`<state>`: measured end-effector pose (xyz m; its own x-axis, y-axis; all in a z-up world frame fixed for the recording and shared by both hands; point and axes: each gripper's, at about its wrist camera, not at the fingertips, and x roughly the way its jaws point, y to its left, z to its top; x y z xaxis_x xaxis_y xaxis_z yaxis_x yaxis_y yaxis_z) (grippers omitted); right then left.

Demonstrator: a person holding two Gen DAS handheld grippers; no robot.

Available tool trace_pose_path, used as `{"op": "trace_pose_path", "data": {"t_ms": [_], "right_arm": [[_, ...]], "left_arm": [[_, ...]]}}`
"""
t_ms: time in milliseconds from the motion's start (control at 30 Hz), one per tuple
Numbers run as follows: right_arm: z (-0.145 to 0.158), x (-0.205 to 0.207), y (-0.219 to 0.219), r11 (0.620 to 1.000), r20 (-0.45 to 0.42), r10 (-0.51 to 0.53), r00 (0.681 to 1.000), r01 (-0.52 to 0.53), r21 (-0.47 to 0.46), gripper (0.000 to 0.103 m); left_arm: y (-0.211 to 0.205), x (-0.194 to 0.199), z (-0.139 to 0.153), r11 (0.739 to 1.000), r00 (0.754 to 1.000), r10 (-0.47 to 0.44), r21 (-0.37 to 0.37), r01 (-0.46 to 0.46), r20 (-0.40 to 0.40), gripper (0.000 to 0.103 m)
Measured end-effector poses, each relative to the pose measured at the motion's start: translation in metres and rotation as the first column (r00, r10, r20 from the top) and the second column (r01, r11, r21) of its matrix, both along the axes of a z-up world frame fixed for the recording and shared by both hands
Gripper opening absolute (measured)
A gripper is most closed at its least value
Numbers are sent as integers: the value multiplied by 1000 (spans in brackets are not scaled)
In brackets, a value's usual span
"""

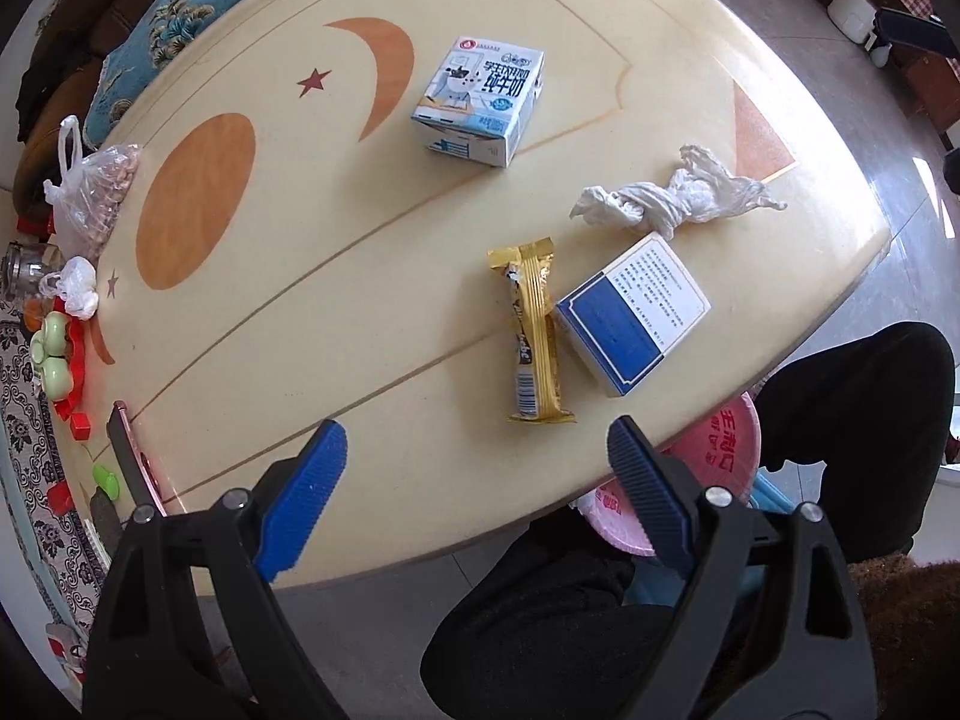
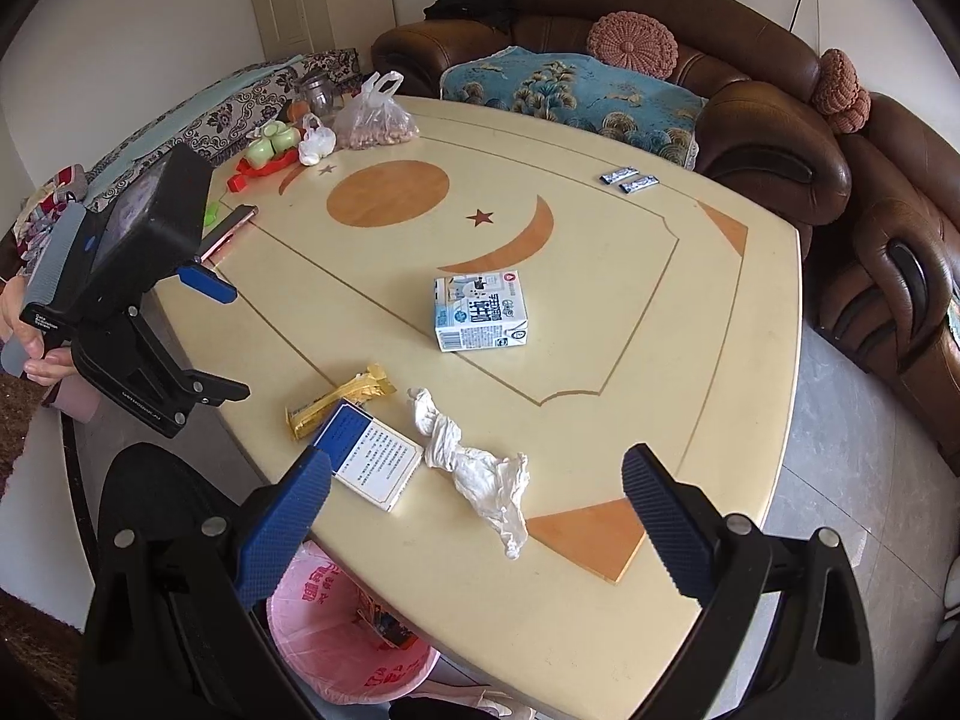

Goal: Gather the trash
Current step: 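Move both tools back over the table toward the snack bar and tissue, then grasp the gold snack bar with the left tool while the right tool grasps the white tissue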

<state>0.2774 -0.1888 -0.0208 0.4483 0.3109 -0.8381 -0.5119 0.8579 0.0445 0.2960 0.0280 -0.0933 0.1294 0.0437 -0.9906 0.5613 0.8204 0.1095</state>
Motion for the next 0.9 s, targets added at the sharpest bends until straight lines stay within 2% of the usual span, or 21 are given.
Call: {"op": "trace_pose_path", "data": {"t_ms": [200, 733, 900], "right_arm": [[-28, 13, 15, 998, -48, 41, 998, -44, -46, 95], [-105, 50, 35, 981, -177, 116, 977, -141, -137, 95], [-129, 60, 43, 969, -226, 141, 964, -181, -167, 85]], "left_arm": [[-2, 13, -33, 1000, 998, 2, 14, -1, -66, 86], [-5, 28, -81, 1000, 990, -22, -10, 20, -142, 86], [-7, 31, -90, 999, 988, -36, -16, 34, -150, 85]]}}
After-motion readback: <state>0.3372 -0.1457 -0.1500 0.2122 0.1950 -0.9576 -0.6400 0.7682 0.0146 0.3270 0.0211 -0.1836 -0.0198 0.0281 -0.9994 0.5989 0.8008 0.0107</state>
